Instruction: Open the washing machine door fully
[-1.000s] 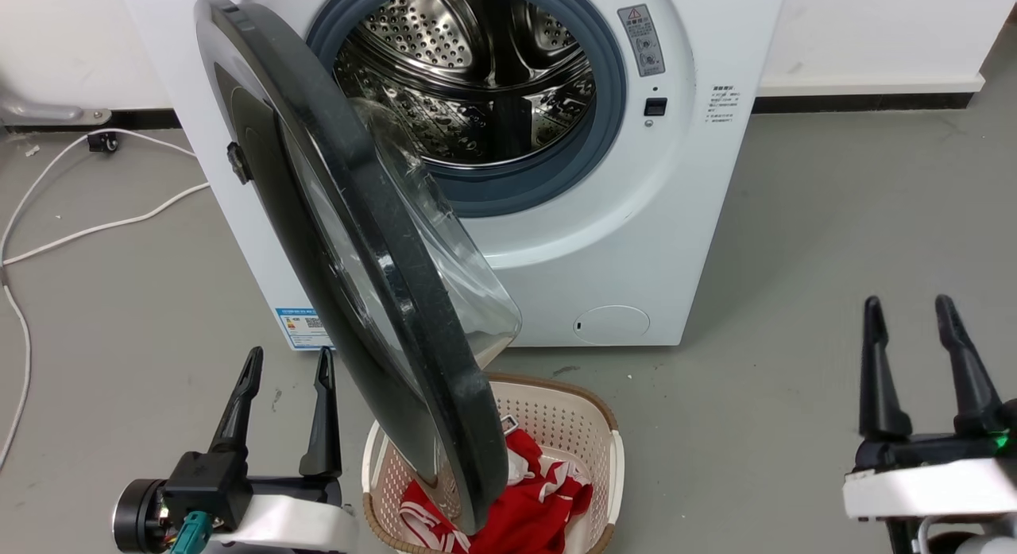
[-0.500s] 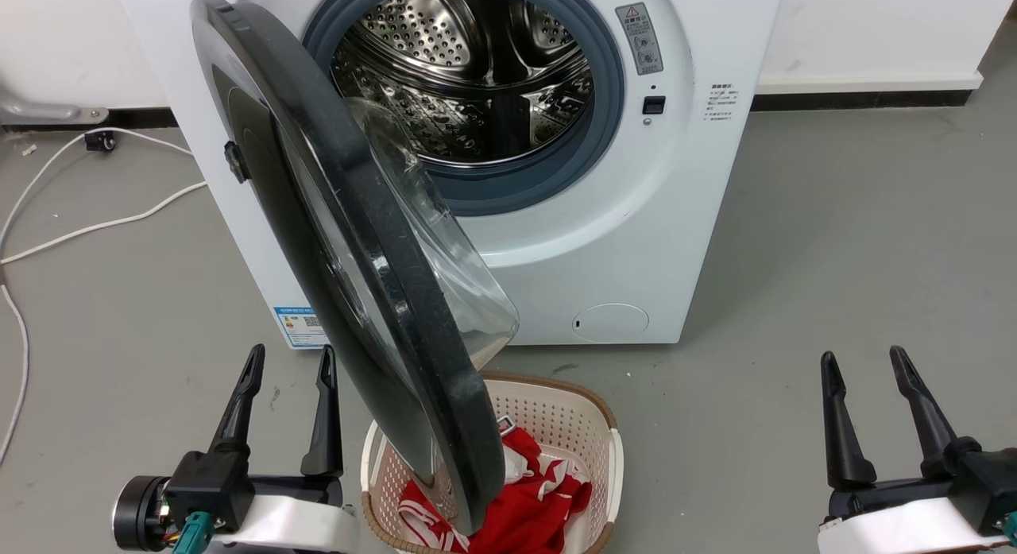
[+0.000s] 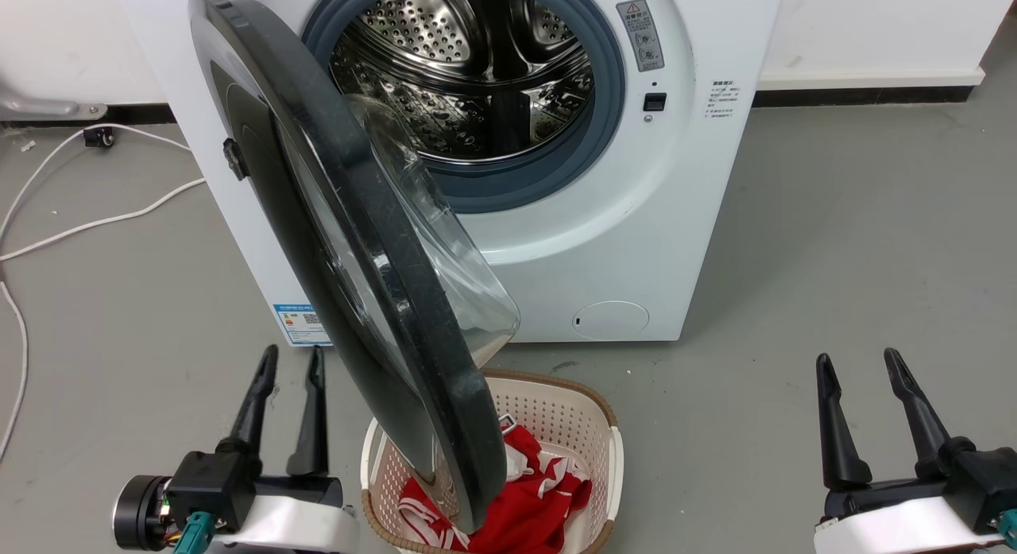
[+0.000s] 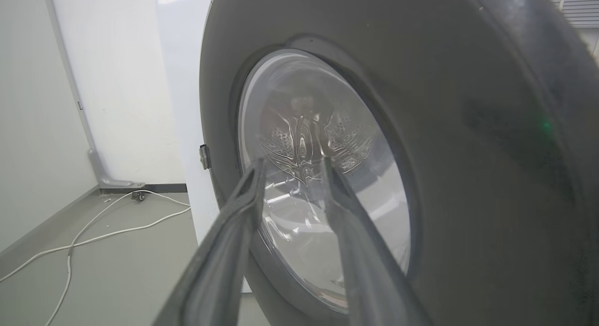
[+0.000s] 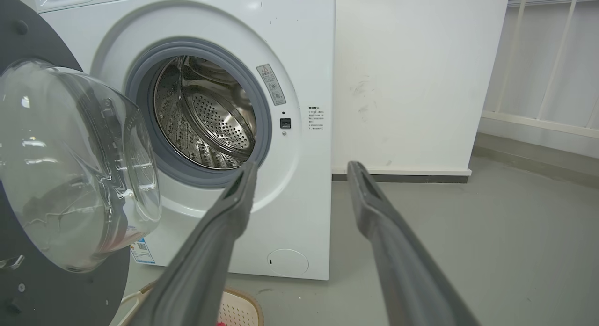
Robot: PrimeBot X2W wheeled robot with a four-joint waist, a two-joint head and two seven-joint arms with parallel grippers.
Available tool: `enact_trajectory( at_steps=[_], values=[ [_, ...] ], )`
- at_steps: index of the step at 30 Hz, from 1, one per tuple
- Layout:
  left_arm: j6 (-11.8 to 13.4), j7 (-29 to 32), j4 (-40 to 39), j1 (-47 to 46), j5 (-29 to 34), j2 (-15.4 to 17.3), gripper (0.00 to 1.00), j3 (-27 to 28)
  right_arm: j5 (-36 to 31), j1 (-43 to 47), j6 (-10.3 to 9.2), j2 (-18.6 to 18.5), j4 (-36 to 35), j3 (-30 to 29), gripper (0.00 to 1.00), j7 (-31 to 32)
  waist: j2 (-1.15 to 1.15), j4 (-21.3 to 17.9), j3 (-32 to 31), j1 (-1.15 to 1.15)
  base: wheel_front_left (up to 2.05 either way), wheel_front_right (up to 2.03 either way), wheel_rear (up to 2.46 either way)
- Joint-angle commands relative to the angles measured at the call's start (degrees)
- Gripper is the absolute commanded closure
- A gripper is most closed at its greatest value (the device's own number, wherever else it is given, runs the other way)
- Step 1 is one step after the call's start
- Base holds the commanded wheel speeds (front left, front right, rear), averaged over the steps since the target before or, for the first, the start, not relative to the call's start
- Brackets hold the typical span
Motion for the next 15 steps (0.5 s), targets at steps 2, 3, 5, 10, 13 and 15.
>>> enact_trajectory(
  at_steps=[2, 3, 5, 10, 13, 15],
  values=[
    [-0.4, -0.1, -0.2, 0.0, 0.3, 0.0, 1.0, 0.0, 0.3, -0.5, -0.02, 0.2, 0.2, 0.0, 0.0, -0.3, 0.0, 0.0, 0.0, 0.0, 0.0, 0.0, 0.0],
    [-0.4, -0.1, -0.2, 0.0, 0.3, 0.0, 1.0, 0.0, 0.3, -0.5, -0.02, 0.2, 0.3, 0.0, 0.0, -0.3, 0.0, 0.0, 0.0, 0.0, 0.0, 0.0, 0.0],
    [-0.2, -0.1, -0.8, -0.2, 0.1, 0.0, 1.0, 0.3, 0.6, -0.4, -0.02, 0.2, 0.5, 0.0, 0.0, -0.3, 0.0, 0.0, 0.0, 0.0, 0.0, 0.0, 0.0],
    [0.6, -0.1, -4.5, -1.2, -0.9, 0.0, 1.0, 0.7, 1.0, -0.5, -0.02, 0.2, 0.8, -0.1, 0.0, -0.4, 0.0, 0.1, 0.1, 0.0, 0.0, 0.0, 0.0],
    [0.4, -0.1, -8.9, -2.9, -1.1, 0.0, 1.0, 1.6, 1.3, -0.5, -0.02, 0.2, 1.0, -0.2, 0.0, -0.4, 0.0, 0.2, 0.1, 0.0, 0.0, 0.0, 0.0],
    [0.6, -0.1, -13.0, -4.1, -0.5, 0.0, 1.0, 1.7, 1.4, -0.5, -0.02, 0.2, 1.2, -0.3, 0.0, -0.4, 0.0, 0.3, 0.2, 0.0, 0.0, 0.0, 0.0]
  ],
)
